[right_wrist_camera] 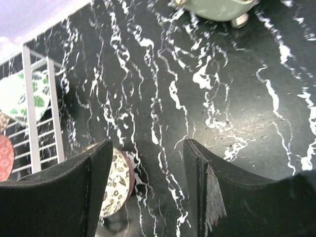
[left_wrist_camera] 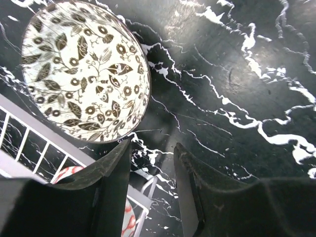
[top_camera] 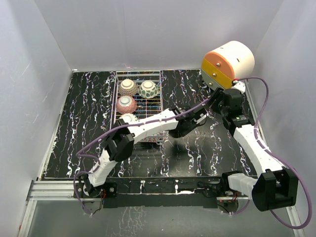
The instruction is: Unload the bowls from the dish rack
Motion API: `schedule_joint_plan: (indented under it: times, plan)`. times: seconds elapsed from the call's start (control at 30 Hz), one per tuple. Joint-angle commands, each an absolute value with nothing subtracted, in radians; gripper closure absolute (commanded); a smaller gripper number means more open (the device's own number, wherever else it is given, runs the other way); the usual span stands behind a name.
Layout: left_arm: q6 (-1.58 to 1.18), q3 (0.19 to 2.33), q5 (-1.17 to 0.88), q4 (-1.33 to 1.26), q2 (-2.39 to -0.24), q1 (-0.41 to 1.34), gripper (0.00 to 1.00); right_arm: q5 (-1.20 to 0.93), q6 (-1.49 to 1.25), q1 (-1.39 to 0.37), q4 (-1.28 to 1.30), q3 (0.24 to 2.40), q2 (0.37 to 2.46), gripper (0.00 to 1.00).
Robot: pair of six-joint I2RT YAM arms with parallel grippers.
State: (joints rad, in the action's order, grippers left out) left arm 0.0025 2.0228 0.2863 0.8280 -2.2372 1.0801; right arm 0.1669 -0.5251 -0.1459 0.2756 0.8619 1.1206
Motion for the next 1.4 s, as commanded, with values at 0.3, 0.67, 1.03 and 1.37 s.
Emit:
schedule_joint_plan:
  times: [0.3, 0.67, 1.03, 1.37]
  plan:
    - [-0.145, 1.795, 0.074, 0.572, -1.769, 0.934, 0.59, -0.03, -0.541, -0.197, 0.211, 0.85, 1.211, 0.38]
    - [-0.253, 1.599, 0.057, 0.554, -1.622, 0.634, 0.47, 0.063, -0.486, -0.343, 0.268, 0.938, 1.384, 0.36]
    - [-0.233, 1.527, 0.043, 0.599, -1.632, 0.63, 0.27, 0.187, -0.498, -0.414, 0.289, 0.985, 1.519, 0.45]
    - [-0.233, 1.482, 0.07, 0.619, -1.649, 0.704, 0.27, 0.27, -0.505, -0.414, 0.288, 0.993, 1.548, 0.65]
